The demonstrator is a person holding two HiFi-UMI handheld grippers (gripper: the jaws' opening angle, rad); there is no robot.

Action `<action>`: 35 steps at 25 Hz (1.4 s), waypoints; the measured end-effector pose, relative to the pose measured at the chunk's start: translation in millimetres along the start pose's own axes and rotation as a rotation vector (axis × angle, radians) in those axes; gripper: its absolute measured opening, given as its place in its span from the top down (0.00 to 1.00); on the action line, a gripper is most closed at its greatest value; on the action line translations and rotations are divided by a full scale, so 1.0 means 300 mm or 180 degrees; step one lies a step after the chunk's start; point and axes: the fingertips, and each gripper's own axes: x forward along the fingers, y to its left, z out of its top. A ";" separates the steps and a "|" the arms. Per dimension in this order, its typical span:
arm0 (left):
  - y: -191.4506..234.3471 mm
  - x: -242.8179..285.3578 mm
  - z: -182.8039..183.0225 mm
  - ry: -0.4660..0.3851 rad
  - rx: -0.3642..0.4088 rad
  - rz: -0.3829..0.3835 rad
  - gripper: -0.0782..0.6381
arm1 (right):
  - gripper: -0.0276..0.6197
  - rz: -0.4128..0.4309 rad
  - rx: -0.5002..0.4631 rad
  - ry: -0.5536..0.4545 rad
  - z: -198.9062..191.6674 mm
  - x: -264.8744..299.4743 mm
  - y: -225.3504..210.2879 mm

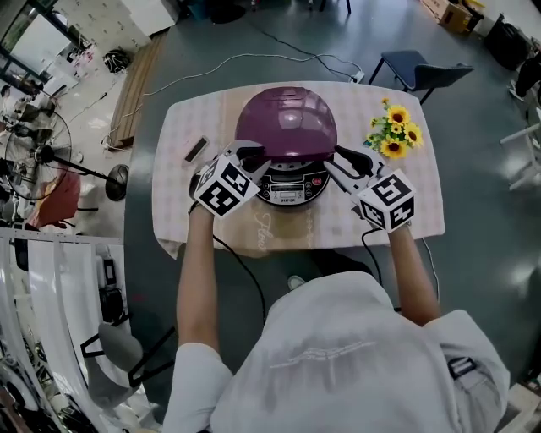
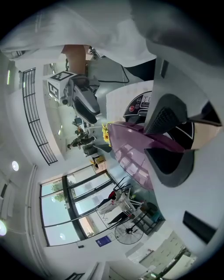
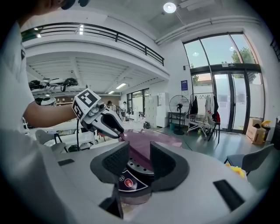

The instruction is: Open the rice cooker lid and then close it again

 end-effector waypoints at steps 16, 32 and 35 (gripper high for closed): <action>-0.084 0.092 -0.119 0.0041 -0.0570 -0.0168 0.74 | 0.70 0.0125 0.0110 0.0174 -0.094 0.024 0.047; -0.079 0.125 -0.143 -0.0101 -0.1245 -0.0234 0.79 | 0.71 0.0172 0.0191 0.0258 -0.146 0.052 0.024; -0.084 0.137 -0.149 0.0069 -0.1122 -0.0193 0.79 | 0.71 0.0195 0.0177 0.0262 -0.143 0.063 0.021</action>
